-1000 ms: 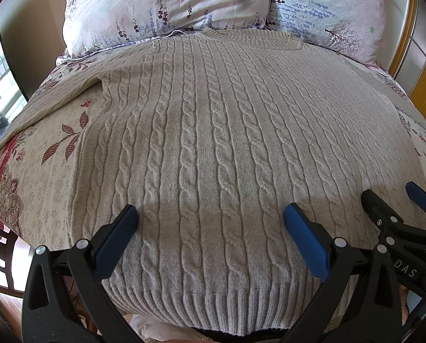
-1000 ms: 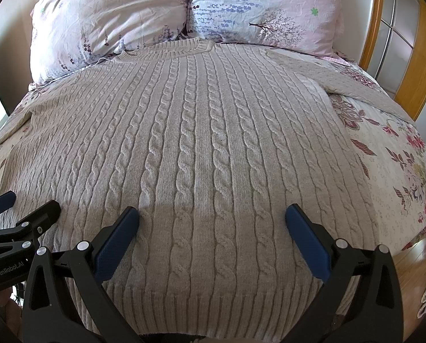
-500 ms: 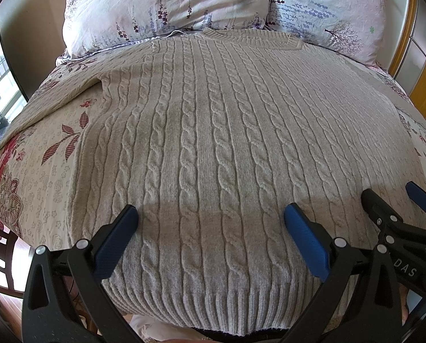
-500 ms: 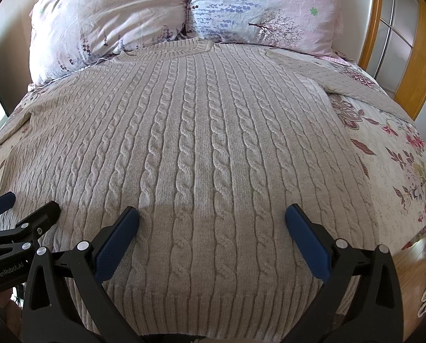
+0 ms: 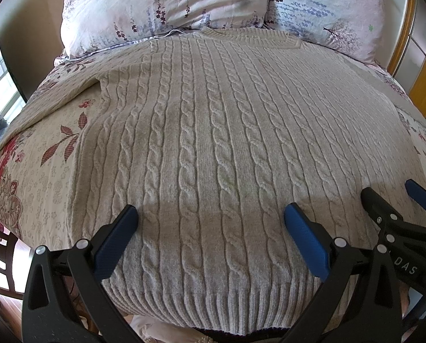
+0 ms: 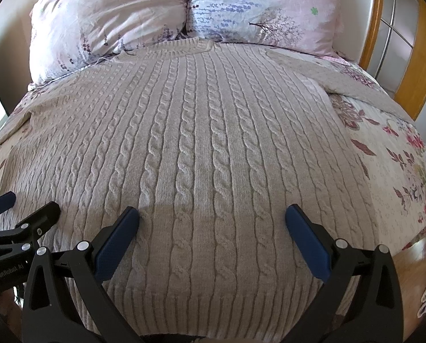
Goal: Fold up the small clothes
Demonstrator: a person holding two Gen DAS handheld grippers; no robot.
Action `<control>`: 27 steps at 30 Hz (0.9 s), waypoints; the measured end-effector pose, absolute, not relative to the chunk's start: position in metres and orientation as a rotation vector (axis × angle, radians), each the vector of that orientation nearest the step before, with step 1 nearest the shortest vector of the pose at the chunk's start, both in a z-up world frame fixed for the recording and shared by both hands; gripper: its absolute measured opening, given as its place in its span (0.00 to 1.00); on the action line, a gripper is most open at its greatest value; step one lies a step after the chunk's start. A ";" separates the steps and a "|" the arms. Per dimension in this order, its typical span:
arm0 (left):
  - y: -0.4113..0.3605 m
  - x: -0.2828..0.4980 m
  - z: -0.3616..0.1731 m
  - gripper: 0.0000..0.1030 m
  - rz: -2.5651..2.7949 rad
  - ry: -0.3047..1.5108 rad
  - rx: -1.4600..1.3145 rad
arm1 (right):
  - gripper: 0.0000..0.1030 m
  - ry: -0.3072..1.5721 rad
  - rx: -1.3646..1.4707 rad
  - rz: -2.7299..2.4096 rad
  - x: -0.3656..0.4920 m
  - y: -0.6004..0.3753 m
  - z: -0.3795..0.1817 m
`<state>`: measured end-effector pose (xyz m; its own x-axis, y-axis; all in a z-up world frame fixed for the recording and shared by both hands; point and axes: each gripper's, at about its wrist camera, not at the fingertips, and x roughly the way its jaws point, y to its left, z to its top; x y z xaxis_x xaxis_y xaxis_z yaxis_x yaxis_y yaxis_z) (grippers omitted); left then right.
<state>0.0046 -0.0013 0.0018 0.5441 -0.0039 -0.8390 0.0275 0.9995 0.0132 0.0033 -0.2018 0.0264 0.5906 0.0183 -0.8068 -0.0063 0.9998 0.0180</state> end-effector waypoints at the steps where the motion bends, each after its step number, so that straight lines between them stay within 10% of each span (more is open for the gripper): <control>1: -0.001 0.005 0.002 0.98 -0.022 0.999 0.029 | 0.99 0.933 0.010 0.023 0.001 -0.200 0.027; 20: 0.043 0.051 0.018 0.98 -0.119 0.981 -0.122 | 0.99 0.828 0.460 -0.013 0.074 -0.353 0.049; 27: 0.054 0.084 0.040 0.98 -0.128 0.917 -0.078 | 0.72 0.843 0.730 -0.210 0.122 -0.456 0.026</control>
<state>0.0838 0.0545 0.0397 0.6011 -0.1436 -0.7862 0.0772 0.9896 -0.1218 0.1219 -0.4563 0.0263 0.6616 0.1083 -0.7420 0.4439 0.7409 0.5040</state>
